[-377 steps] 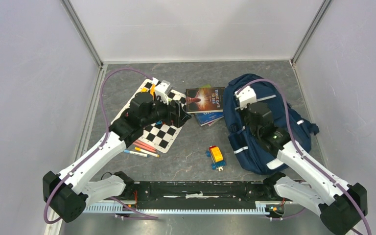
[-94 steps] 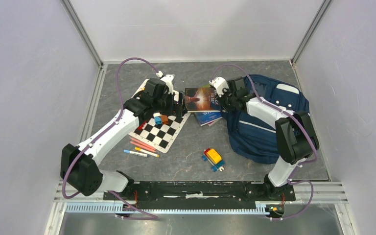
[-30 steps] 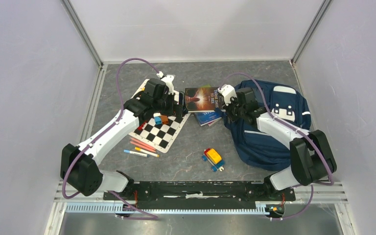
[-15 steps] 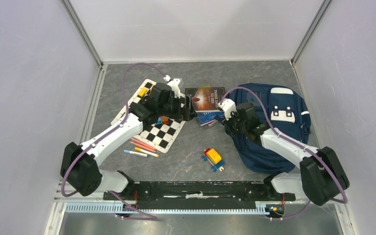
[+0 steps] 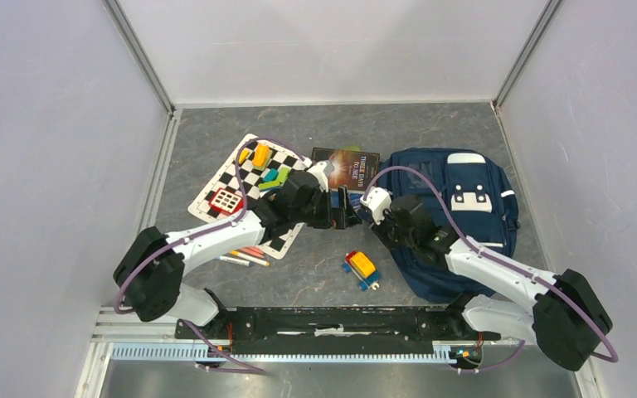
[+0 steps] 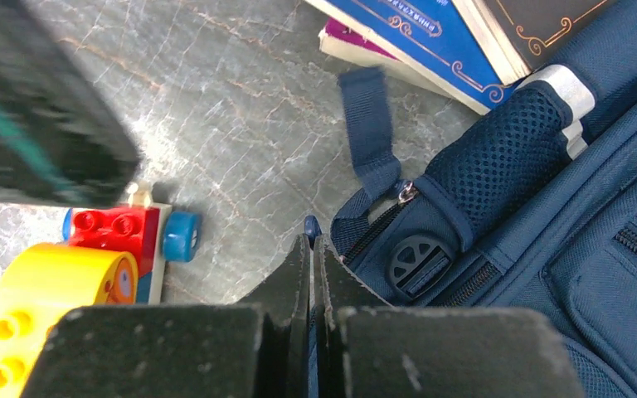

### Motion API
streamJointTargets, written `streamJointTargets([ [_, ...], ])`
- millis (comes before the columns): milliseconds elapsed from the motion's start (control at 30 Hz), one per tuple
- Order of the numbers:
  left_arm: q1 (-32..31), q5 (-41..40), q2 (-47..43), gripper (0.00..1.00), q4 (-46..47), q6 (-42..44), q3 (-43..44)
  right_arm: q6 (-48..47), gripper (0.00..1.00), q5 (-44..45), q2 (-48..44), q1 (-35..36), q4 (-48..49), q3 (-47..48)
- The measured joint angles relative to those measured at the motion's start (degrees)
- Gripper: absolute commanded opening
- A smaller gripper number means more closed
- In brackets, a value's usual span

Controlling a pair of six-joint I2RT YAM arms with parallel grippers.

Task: Pack the student bag
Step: Adjust the student bag at the center of the board.

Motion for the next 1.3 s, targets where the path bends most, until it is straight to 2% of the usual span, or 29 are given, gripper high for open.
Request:
streamJointTargets([
  [133,-1.1,-0.1,2.5,0.98,3.8,-2.8,0.0,1.2,0.00,1.9,-2.8,2.8,-1.2,-1.6],
  [233,-2.2,-0.4,5.5,0.89,6.4,-4.4,0.1,2.3,0.00,3.1,-4.6,4.5,-1.6,-2.8],
  [500,-5.8,0.1,14.5,0.76,9.6,-7.0,0.8,5.4,0.00,6.6,-11.4,7.2,-1.9,-6.1],
  [767,-7.0,0.2,17.8,0.74,14.9,-11.1,0.8,6.9,0.00,9.4,-14.1,8.8,-1.6,-8.2],
  [867,-7.8,0.1,18.9,0.78,16.2,-12.9,0.8,7.2,0.00,10.1,-15.8,9.1,-1.8,-9.5],
  [1000,-8.0,-0.2,20.5,0.82,16.7,-14.5,0.9,7.5,0.00,9.7,-17.3,9.6,-1.6,-9.7],
  [1300,-8.1,0.0,23.1,0.80,16.8,-17.0,2.3,7.2,0.00,9.4,-17.2,10.0,-1.5,-9.7],
])
